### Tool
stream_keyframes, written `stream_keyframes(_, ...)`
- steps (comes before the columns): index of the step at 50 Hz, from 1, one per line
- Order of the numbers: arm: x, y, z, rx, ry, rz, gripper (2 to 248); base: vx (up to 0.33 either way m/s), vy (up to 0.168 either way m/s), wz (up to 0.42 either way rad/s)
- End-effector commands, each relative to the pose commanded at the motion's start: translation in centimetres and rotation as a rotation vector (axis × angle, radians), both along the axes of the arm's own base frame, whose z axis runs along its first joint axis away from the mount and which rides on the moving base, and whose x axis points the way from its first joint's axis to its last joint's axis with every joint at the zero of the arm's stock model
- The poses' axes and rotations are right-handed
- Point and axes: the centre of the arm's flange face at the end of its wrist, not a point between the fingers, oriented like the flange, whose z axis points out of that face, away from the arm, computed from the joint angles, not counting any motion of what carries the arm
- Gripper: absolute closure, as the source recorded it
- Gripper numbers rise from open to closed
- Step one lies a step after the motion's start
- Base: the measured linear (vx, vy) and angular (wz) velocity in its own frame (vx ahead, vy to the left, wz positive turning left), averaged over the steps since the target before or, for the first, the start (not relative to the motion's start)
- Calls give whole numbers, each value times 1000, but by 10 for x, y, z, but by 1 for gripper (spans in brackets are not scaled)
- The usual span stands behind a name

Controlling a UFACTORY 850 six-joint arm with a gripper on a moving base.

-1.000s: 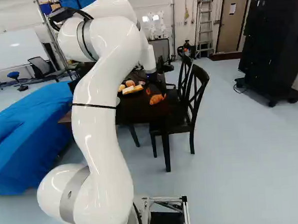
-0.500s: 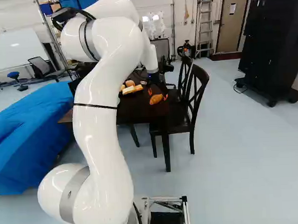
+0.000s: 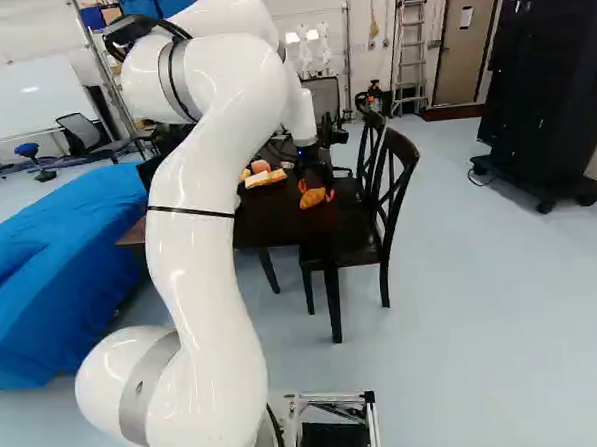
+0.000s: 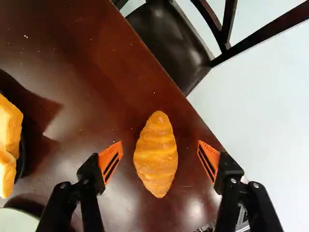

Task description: Move the croissant to the empty plate

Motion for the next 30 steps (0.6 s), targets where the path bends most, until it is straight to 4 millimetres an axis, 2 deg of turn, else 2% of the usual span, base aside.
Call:
stream_keyframes(2, 0, 0, 0, 0, 0, 0, 32, 0, 0, 0)
stream_keyframes(3, 0, 0, 0, 0, 0, 0, 45, 0, 0, 0)
stream_keyframes(7, 0, 0, 0, 0, 0, 0, 45, 0, 0, 0)
stream_keyframes(8, 0, 0, 0, 0, 0, 0, 57, 0, 0, 0)
stream_keyframes(12, 0, 0, 0, 0, -3, 0, 57, 0, 0, 0)
stream_keyframes(13, 0, 0, 0, 0, -3, 0, 69, 0, 0, 0)
stream_keyframes(17, 0, 0, 0, 0, -3, 0, 69, 0, 0, 0)
stream_keyframes(18, 0, 0, 0, 0, -3, 0, 81, 0, 0, 0)
stream_keyframes(23, 0, 0, 0, 0, -3, 0, 81, 0, 0, 0)
stream_keyframes(24, 0, 0, 0, 0, -3, 0, 93, 0, 0, 0)
stream_keyframes(28, 0, 0, 0, -1, -5, 0, 93, 0, 0, 0)
stream_keyframes(29, 1, 0, 0, -1, -6, 0, 105, 0, 0, 0)
stream_keyframes(30, 1, 0, 0, -1, -8, 0, 105, 0, 0, 0)
